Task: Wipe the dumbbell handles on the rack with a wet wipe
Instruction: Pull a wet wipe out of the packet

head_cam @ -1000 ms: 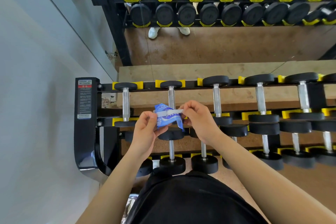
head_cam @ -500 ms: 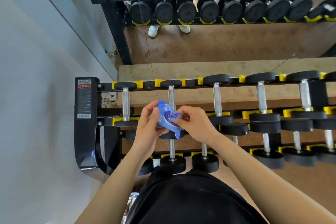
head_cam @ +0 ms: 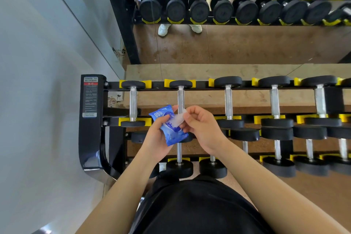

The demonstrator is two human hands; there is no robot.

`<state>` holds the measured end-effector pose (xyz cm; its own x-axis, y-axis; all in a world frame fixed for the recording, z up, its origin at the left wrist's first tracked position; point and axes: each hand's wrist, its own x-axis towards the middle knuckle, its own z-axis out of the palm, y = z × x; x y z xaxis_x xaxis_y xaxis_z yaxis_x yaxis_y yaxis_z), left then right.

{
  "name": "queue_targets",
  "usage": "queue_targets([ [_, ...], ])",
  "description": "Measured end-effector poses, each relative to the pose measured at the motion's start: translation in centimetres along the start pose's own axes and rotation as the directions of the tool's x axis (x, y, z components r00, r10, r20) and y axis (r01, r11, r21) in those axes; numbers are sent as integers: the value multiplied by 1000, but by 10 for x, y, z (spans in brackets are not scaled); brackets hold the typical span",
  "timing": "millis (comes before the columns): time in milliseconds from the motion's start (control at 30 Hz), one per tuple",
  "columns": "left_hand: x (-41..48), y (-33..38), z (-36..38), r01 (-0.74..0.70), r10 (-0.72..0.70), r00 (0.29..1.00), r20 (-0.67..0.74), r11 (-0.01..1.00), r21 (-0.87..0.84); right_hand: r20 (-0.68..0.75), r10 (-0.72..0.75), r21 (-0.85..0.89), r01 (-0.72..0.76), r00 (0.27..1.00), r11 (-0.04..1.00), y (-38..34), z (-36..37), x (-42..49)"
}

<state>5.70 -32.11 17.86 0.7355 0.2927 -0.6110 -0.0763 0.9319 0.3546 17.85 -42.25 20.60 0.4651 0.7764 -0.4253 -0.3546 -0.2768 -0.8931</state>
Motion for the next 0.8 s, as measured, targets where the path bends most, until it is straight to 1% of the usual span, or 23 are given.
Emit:
queue_targets([
  [67, -2, 2, -3, 0, 1, 999, -34, 1000, 1, -33, 21, 124, -17, 999, 992, 1, -1, -1],
  [200, -6, 3, -4, -19, 21, 998, -62, 999, 36, -28, 83, 366, -67, 996, 928, 0, -1, -4],
  [267, -5, 2, -4, -39, 44, 995, -87, 998, 55, -49, 76, 454, -46, 996, 890, -2, -2, -5],
  [333, -3, 0, -3, -54, 57, 992, -112, 998, 25, -86, 55, 505, -4, 995, 863, -5, -2, -7],
  [400, 0, -3, -1, -68, 66, 986, -156, 998, -5, -115, 14, 490, 45, 993, 871, -7, 0, -9],
  [500, 5, -7, 2, -77, 66, 976, -206, 996, -46, -121, -55, 425, 102, 991, 899, -10, 2, -14],
  [567, 7, -8, 6, -71, 59, 976, -211, 996, -52, -125, -77, 396, 121, 989, 910, -12, 3, -15],
  [633, 6, -9, 11, -56, 47, 981, -191, 998, -43, -147, -69, 365, 119, 987, 923, -12, 3, -13],
  [700, 1, -7, 10, -45, 42, 994, -105, 999, -26, -192, -50, 313, 110, 980, 943, -11, 2, -9],
  [800, -4, -1, 0, -49, 47, 989, 142, 999, 12, -245, -17, 260, 83, 969, 962, -11, -2, -4],
])
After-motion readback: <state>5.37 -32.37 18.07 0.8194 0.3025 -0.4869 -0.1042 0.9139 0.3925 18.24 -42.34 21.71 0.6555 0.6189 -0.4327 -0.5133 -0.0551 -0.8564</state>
